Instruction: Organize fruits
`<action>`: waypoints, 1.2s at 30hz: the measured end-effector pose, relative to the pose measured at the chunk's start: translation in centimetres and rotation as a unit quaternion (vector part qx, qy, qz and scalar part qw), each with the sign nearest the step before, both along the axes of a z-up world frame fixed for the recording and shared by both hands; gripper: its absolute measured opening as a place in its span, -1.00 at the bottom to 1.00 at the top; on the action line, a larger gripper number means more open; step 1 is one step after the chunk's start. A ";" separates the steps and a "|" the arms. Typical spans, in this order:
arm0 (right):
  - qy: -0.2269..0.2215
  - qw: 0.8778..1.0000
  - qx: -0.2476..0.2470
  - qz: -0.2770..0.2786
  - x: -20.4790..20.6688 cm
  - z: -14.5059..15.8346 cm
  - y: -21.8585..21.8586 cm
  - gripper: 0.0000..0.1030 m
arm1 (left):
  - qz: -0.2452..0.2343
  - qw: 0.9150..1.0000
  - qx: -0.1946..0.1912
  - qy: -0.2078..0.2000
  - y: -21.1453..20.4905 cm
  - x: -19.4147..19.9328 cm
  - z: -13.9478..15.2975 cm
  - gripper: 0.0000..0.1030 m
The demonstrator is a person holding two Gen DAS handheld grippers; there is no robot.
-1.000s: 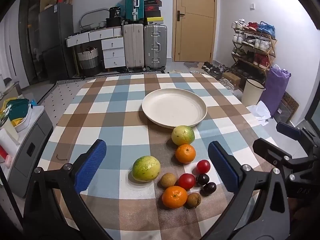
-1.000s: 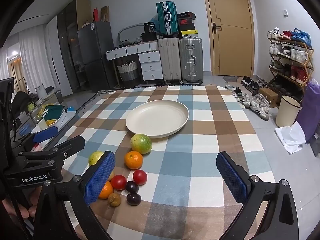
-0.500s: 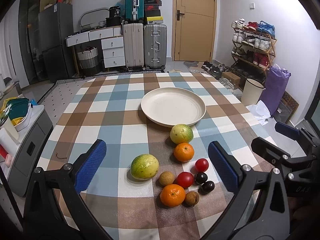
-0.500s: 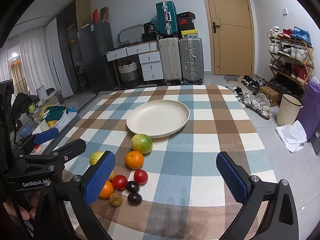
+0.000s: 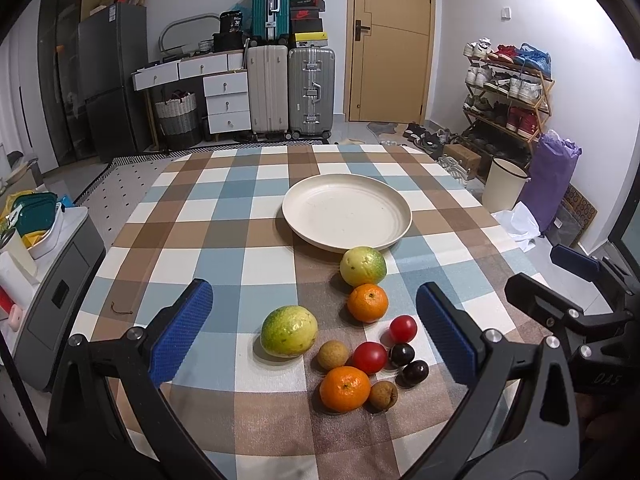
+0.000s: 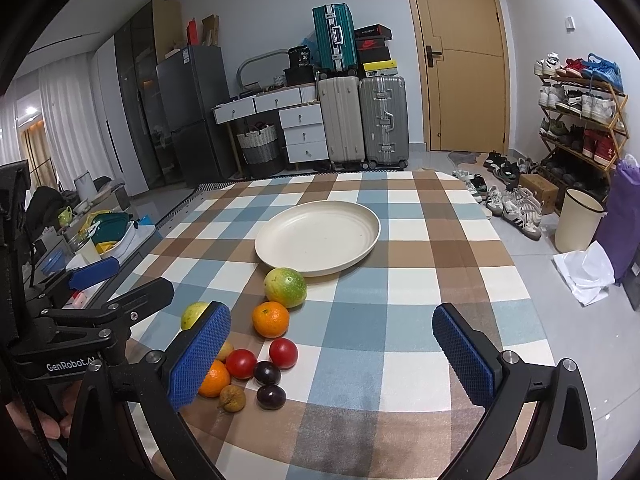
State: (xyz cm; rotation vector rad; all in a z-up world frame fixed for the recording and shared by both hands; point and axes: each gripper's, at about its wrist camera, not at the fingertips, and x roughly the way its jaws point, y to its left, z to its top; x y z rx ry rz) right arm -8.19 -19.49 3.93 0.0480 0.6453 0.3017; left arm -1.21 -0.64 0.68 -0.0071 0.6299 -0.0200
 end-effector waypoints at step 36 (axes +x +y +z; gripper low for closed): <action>-0.003 1.000 0.005 0.002 0.0 0.3 0.5 1.00 | 0.011 1.000 -0.013 0.017 0.8 0.1 -1.2 0.98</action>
